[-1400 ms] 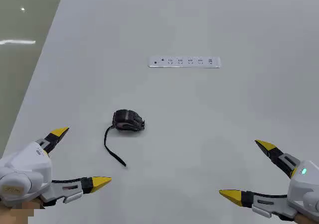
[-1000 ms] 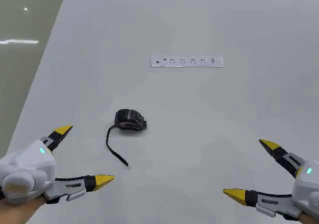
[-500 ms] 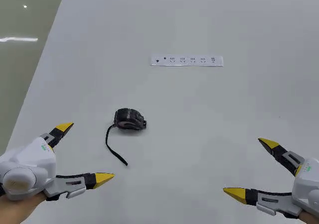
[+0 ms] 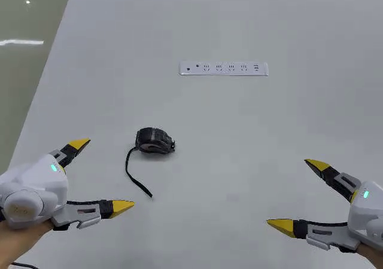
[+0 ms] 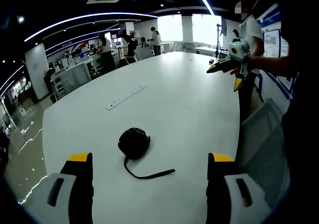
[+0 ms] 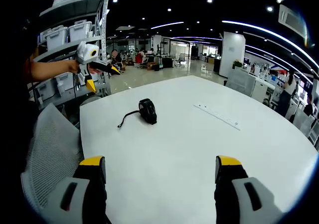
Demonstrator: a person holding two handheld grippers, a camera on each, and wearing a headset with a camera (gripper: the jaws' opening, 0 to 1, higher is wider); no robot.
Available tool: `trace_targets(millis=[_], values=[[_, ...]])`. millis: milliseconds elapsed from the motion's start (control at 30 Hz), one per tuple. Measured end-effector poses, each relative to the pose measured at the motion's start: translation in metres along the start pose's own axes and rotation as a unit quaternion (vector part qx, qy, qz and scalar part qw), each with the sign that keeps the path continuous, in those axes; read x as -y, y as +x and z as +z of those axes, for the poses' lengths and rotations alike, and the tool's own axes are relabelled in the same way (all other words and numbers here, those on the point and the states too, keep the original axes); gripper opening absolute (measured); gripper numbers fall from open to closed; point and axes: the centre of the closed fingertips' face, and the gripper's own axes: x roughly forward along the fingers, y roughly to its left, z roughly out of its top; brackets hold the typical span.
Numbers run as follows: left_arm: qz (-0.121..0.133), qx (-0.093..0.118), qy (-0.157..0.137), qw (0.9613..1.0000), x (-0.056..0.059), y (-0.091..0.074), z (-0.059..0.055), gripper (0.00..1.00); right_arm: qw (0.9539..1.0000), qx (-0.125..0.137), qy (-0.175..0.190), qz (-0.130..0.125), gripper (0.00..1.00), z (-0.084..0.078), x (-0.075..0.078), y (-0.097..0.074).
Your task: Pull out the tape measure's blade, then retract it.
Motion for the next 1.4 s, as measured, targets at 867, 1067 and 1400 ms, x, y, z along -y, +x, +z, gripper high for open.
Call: trace_targets(millis=[867, 1067, 1400], values=[[-0.036, -0.023, 0.051, 0.9978, -0.024, 0.029, -0.001, 0.84, 0.9984, 0.003, -0.041, 0.039, 0.83, 0.008, 0.019, 0.037], [-0.043, -0.028, 0.059, 0.9969, -0.033, 0.037, -0.003, 0.81, 0.9974, 0.004, -0.048, 0.053, 0.80, 0.011, 0.022, 0.048], [-0.066, -0.040, 0.090, 0.9930, -0.042, 0.054, -0.007, 0.72, 0.9946, 0.001, -0.070, 0.077, 0.74, 0.009, 0.027, 0.068]])
